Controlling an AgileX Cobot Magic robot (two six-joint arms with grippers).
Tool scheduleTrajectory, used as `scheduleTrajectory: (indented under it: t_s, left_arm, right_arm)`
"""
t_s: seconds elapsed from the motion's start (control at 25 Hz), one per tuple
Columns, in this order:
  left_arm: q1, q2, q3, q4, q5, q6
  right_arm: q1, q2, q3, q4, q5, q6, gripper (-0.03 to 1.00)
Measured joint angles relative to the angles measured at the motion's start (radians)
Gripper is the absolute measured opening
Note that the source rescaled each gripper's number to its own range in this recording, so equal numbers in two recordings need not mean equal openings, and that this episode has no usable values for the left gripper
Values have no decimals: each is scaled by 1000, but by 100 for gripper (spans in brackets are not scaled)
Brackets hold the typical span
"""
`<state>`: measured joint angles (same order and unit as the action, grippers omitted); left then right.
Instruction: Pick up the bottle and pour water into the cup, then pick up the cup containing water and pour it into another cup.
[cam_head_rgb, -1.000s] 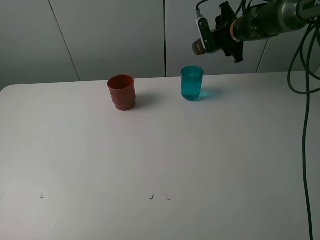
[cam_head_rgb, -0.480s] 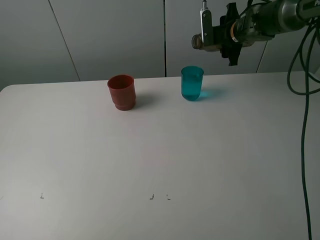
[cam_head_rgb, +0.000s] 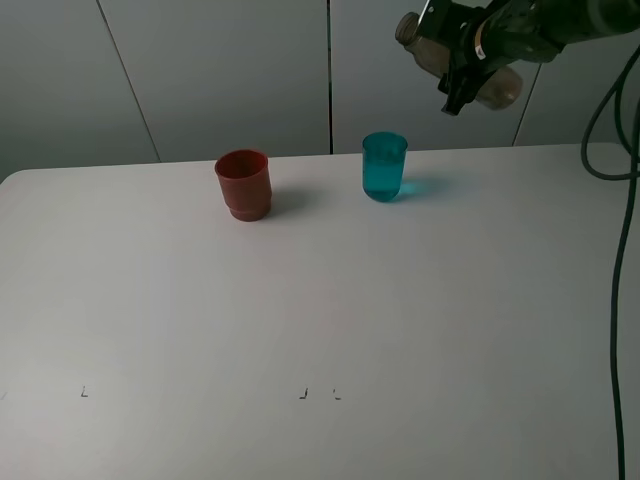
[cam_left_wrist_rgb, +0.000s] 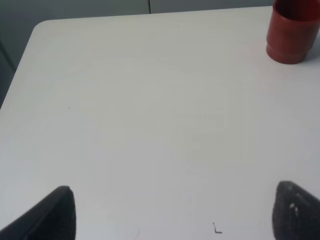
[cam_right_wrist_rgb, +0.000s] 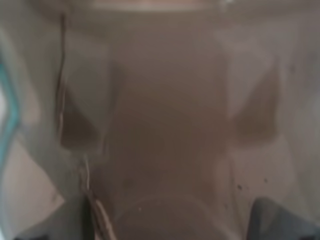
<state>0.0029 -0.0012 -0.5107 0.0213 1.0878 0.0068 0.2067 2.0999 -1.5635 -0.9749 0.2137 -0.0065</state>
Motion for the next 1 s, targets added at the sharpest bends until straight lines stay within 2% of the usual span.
scheduleTrajectory:
  t_s: [0.2,0.36,0.68,0.88,1.0]
  left_arm:
    - [0,0,0,0,0,0]
    - [0,0,0,0,0,-7]
    - [0,0,0,0,0,-7]
    - [0,0,0,0,0,-7]
    - [0,0,0,0,0,-7]
  right_arm:
    - [0,-56,95,164,-2,21,0]
    - [0,-110,188,287,-57,43,0]
    - [-28,-239,437,477,-285,56,0]
    - [-53,-272,585,621,-391,81,0]
    - [-65,-274,684,686,-540,94,0]
